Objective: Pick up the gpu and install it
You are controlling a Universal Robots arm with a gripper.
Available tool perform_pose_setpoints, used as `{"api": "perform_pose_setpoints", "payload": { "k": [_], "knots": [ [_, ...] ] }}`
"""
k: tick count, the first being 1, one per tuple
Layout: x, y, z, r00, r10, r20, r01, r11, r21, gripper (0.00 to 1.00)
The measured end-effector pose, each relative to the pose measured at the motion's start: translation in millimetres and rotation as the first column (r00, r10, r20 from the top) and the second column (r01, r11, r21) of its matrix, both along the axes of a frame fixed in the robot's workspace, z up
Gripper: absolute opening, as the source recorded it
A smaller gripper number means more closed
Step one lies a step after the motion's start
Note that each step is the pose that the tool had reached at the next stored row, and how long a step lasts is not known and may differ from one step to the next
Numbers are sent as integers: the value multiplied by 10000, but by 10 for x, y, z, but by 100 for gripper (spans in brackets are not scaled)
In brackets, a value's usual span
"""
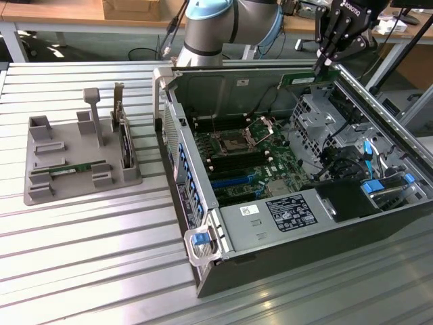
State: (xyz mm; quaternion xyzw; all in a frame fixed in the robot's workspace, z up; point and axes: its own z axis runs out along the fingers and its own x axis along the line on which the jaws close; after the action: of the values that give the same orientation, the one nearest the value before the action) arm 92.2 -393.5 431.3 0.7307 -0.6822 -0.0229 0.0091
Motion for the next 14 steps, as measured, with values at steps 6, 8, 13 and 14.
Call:
{"api": "perform_pose_setpoints", "payload": {
  "k": [6,8,13,14],
  "knots": [
    [76,0,0,10000,0,0,0,10000,0,12],
    [101,0,0,10000,0,0,0,10000,-1,12],
    [150,0,0,10000,0,-1,0,10000,-1,12],
    [160,0,0,10000,0,0,0,10000,-1,12]
  ]
}}
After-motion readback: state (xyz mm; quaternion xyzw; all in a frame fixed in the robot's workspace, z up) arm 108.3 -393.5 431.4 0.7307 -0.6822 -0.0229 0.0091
